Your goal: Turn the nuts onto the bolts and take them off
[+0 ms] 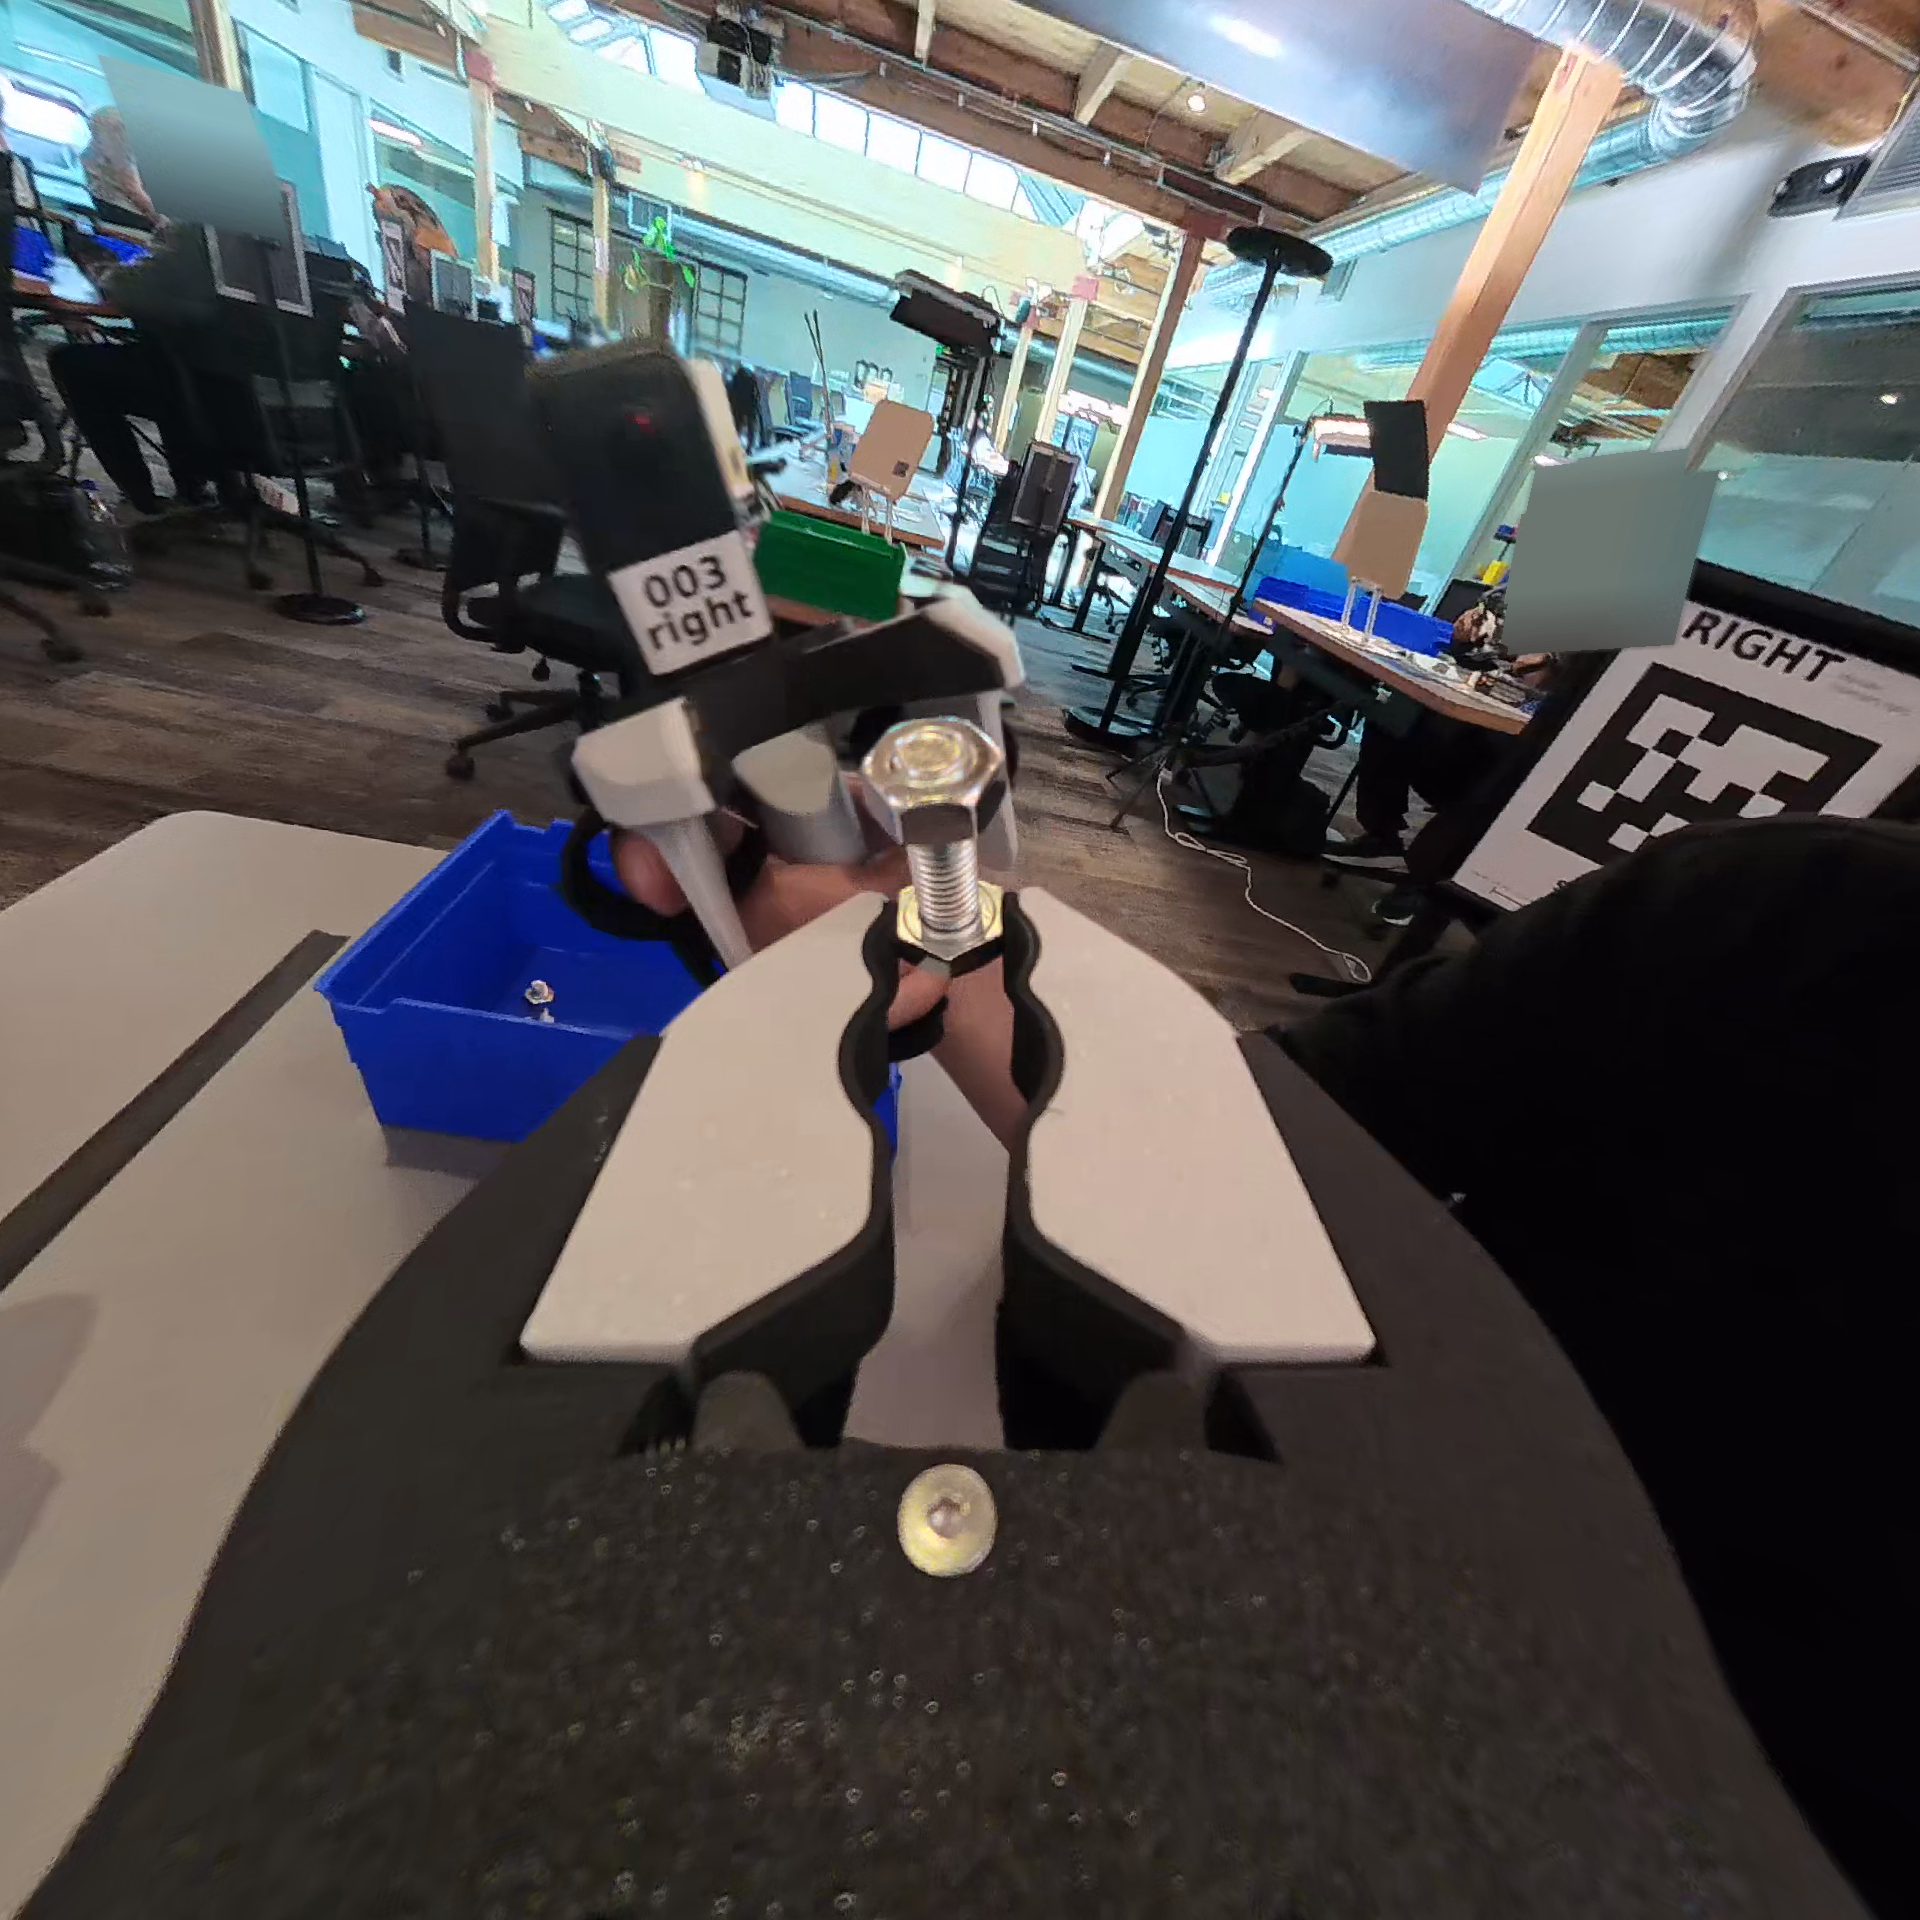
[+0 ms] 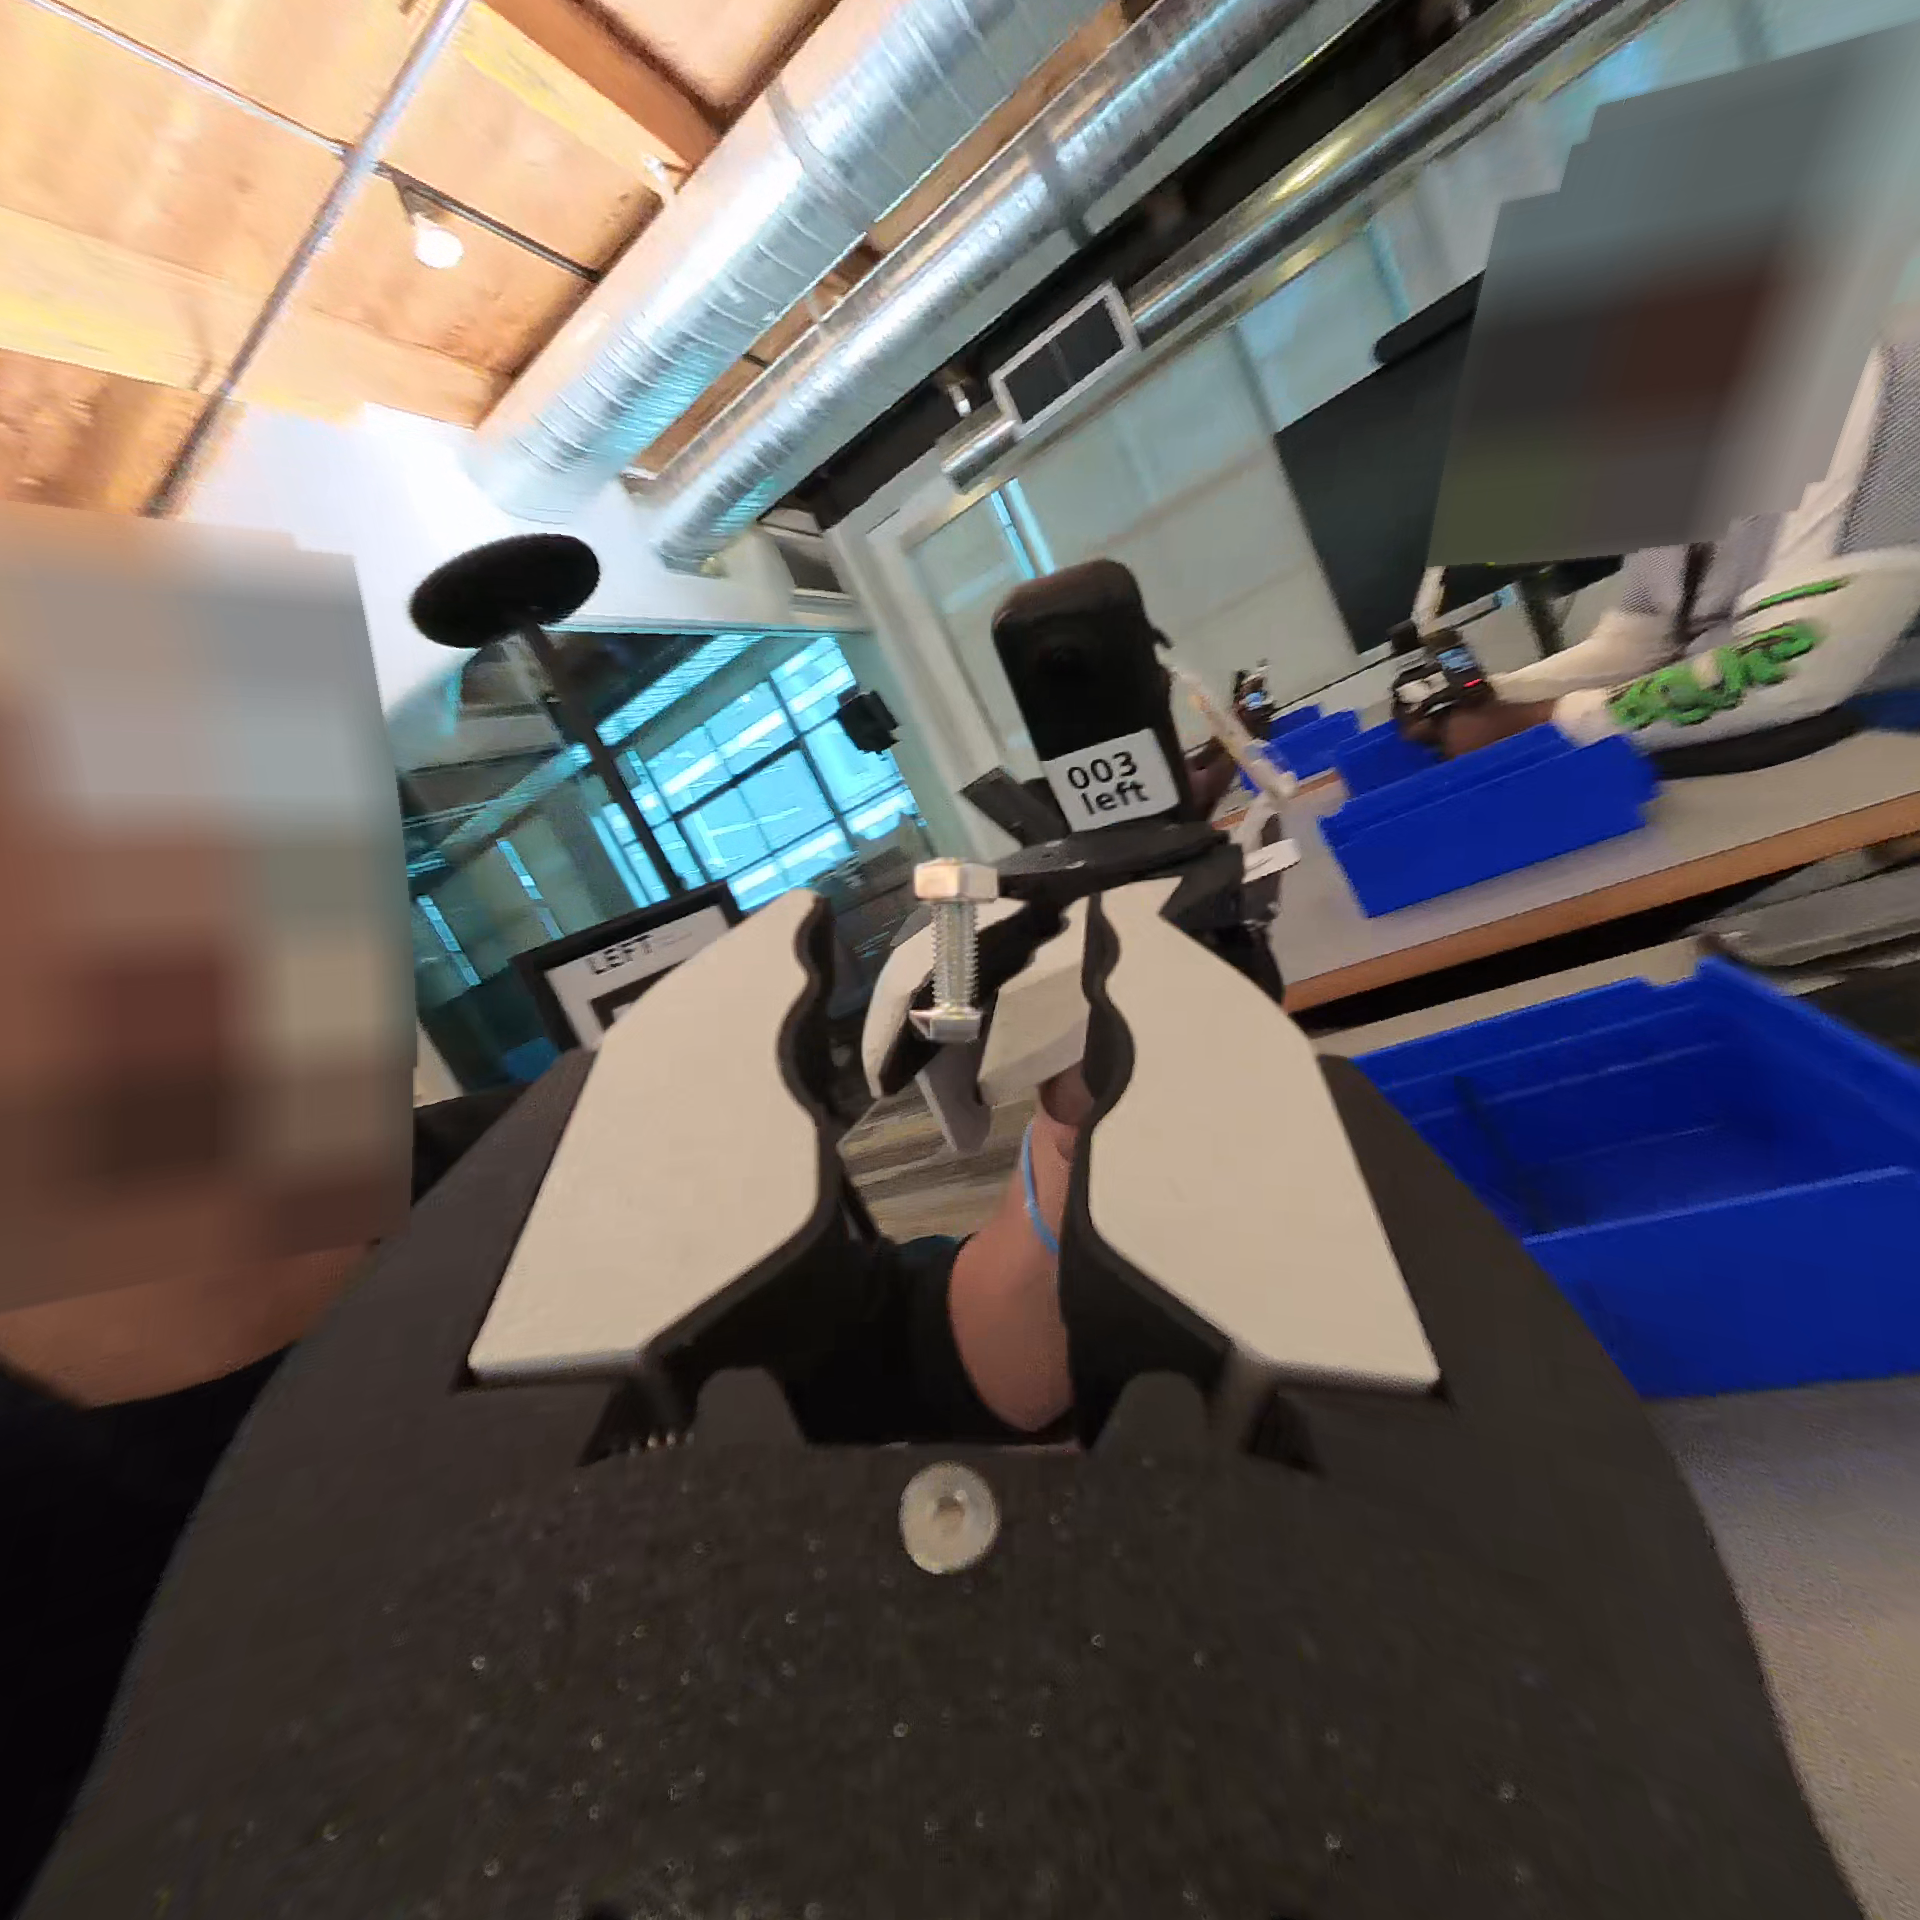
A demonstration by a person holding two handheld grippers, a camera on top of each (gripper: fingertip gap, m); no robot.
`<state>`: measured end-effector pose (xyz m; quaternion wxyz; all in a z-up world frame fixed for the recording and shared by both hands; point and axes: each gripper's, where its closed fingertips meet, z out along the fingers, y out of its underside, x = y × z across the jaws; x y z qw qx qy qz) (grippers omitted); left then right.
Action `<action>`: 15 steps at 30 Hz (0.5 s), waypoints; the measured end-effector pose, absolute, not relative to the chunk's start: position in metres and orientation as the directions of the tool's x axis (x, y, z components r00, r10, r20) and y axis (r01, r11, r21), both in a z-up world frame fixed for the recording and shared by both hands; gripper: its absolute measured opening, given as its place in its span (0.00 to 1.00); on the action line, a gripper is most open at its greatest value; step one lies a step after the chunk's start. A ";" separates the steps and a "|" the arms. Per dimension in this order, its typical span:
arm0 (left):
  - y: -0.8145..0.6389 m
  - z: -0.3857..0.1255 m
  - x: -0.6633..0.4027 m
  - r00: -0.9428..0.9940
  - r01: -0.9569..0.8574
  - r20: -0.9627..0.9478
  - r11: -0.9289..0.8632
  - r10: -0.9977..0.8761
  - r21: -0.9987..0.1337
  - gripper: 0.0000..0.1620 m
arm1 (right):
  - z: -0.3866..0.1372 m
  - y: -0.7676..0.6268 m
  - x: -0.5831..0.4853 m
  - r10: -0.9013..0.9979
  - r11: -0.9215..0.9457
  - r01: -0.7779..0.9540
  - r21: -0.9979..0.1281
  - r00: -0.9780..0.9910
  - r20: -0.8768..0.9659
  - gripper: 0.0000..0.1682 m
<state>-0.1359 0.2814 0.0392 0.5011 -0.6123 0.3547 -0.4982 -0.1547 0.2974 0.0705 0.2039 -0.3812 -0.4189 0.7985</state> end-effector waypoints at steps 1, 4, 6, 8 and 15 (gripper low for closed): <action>0.280 0.036 -0.134 0.241 0.049 0.261 -0.257 -0.935 -0.965 0.11 | 0.068 0.295 -0.157 0.622 -0.572 0.014 -0.820 -0.645 -0.445 0.27; 0.280 0.028 -0.129 0.229 0.011 0.280 -0.285 -0.932 -0.958 0.11 | 0.060 0.285 -0.163 0.595 -0.554 0.066 -0.830 -0.666 -0.450 0.27; 0.283 0.024 -0.127 0.247 -0.004 0.278 -0.288 -0.928 -0.958 0.11 | 0.056 0.279 -0.163 0.590 -0.523 0.095 -0.847 -0.677 -0.440 0.14; 0.288 0.023 -0.128 0.278 0.003 0.280 -0.290 -0.919 -0.957 0.11 | 0.057 0.284 -0.165 0.629 -0.513 0.058 -0.856 -0.654 -0.421 0.10; 0.320 0.017 -0.154 0.558 -0.056 0.154 -0.222 -0.815 -0.973 0.11 | 0.049 0.315 -0.184 0.934 -0.289 -0.048 -0.956 -0.232 -0.271 0.10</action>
